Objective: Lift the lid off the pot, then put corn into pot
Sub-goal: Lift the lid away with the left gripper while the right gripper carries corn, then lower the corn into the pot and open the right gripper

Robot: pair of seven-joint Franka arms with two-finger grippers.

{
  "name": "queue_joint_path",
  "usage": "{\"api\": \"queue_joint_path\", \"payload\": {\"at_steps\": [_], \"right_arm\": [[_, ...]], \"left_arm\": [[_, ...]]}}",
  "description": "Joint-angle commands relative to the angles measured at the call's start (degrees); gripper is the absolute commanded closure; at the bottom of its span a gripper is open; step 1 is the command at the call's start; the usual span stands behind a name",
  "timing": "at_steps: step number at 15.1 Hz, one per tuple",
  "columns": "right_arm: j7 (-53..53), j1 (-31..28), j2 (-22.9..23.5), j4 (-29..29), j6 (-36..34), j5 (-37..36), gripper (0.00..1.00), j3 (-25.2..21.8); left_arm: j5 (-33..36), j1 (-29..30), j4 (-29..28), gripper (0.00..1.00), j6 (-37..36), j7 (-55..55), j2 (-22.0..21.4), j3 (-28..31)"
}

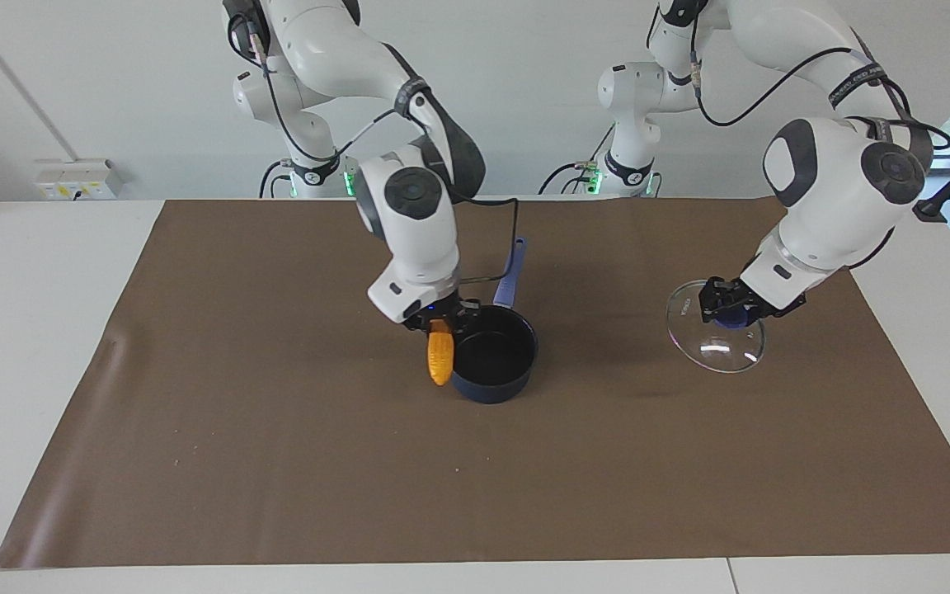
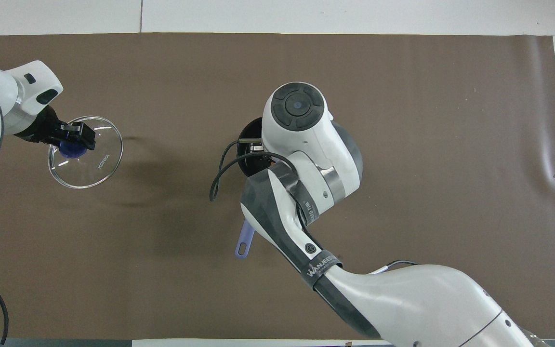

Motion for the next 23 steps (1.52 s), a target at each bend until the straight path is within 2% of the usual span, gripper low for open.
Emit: {"api": "queue_joint_path", "payload": {"at_steps": [1, 2, 3, 4, 5, 7, 9, 15, 16, 17, 18, 20, 23], "right_arm": [[1.53, 0.11, -0.44, -2.19, 2.16, -0.57, 0.95, -0.20], [2.23, 0.90, -0.79, -3.33, 3.04, -0.57, 0.81, -0.20], [2.67, 1.34, -1.05, -4.30, 3.40, -0.57, 0.56, -0.20], [2.68, 1.26, -1.05, -4.22, 2.97, -0.57, 0.16, -0.20], [2.68, 1.09, -1.05, -3.70, 2.01, -0.74, 0.00, -0.46], [2.50, 0.12, -1.31, -0.90, -0.89, -2.58, 0.00, -1.08], [1.46, -3.47, -3.15, 0.79, -5.10, -3.46, 0.00, -1.87], [-14.77, -17.44, -13.95, -1.22, -16.52, -3.47, 0.00, -1.87], [-18.03, -19.20, -16.50, -2.45, -18.90, -3.47, 0.00, -1.87], [-19.46, -21.31, -18.96, -4.03, -20.75, -3.47, 0.00, -1.87], [-21.04, -23.07, -22.03, -6.30, -22.07, -3.47, 0.00, -1.87], [-26.73, -26.32, -27.22, -10.79, -21.91, -3.47, 0.00, -1.87], [-29.67, -30.54, -27.25, -10.29, -22.08, -3.47, 0.00, -1.96]], "left_arm": [[0.88, 2.98, -11.91, 1.00, 9.07, 3.74, -5.55, -0.33], [0.88, 3.24, -14.46, 1.00, 11.62, 3.83, -6.16, -0.24], [0.88, 3.25, -15.71, 1.00, 12.87, 3.92, -6.43, -0.24], [0.88, 4.03, -16.76, 1.00, 13.23, 3.92, -6.78, -0.24], [0.88, 4.47, -17.99, 1.00, 14.10, 3.92, -7.22, -0.24], [0.79, 4.74, -21.50, 1.00, 17.43, 3.31, -8.54, -0.24], [0.79, 5.53, -24.32, 1.00, 20.08, 3.04, -9.33, -0.24], [0.79, 5.88, -25.83, 1.00, 23.43, 3.22, -8.63, -0.24], [0.88, 5.88, -25.83, 0.97, 23.43, 3.57, -8.54, -0.24], [0.88, 5.88, -25.83, 0.15, 23.43, 3.66, -8.54, -0.24], [0.88, 5.80, -25.22, 0.00, 23.08, 3.66, -8.46, -0.33], [0.88, 5.09, -22.77, 0.00, 21.42, 3.57, -8.11, -0.24], [0.88, 3.09, -13.47, 0.00, 14.23, 3.13, -7.40, -0.59]]}}
